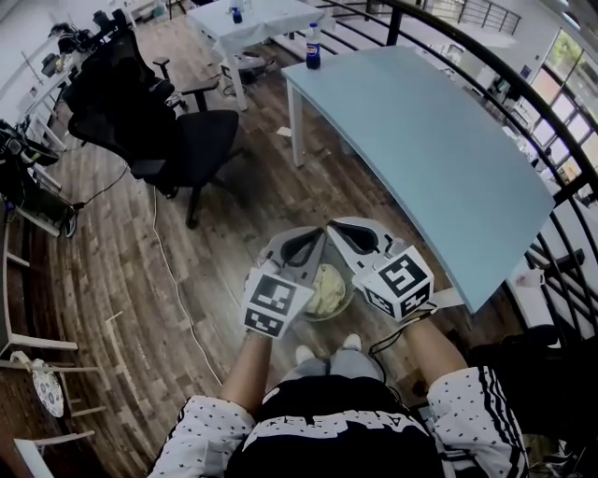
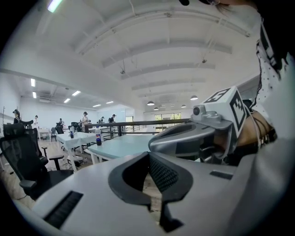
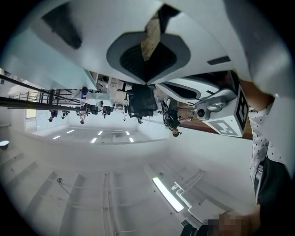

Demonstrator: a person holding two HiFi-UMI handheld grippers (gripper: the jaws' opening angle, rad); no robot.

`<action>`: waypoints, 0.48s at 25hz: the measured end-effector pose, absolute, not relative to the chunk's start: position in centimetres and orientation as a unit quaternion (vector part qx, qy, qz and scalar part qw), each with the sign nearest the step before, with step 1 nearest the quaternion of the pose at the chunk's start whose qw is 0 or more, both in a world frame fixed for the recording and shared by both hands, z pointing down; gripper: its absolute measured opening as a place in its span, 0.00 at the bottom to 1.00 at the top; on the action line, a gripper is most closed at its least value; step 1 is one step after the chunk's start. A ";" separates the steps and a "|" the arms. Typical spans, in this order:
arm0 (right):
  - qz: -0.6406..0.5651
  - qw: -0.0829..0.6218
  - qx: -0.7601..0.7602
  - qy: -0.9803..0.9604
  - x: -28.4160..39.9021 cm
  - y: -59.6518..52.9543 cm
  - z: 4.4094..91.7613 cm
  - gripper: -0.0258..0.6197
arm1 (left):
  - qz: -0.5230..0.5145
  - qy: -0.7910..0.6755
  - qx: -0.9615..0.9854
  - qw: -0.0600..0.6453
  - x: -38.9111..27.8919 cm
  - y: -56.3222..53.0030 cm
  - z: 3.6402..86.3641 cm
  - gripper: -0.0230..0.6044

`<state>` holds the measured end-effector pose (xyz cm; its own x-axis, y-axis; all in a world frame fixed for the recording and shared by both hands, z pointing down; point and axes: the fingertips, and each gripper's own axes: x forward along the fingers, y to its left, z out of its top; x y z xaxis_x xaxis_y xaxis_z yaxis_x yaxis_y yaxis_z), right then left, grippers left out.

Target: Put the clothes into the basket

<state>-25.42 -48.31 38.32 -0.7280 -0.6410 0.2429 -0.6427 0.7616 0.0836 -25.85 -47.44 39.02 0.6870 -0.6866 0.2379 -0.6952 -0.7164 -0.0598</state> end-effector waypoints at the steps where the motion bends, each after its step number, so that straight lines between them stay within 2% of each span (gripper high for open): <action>1: 0.003 0.127 0.345 -0.930 -25.4 -48.3 37.9 0.08 | 0.119 -0.380 0.917 0.015 -26.0 -47.5 38.6 0.06; 6: -0.005 0.116 0.341 -0.933 -25.9 -48.1 36.1 0.08 | 0.092 -0.395 0.914 0.017 -26.9 -47.7 36.4 0.06; 12: -0.031 0.110 0.340 -0.933 -26.5 -47.8 33.7 0.08 | 0.083 -0.377 0.922 -0.029 -27.0 -47.1 33.3 0.06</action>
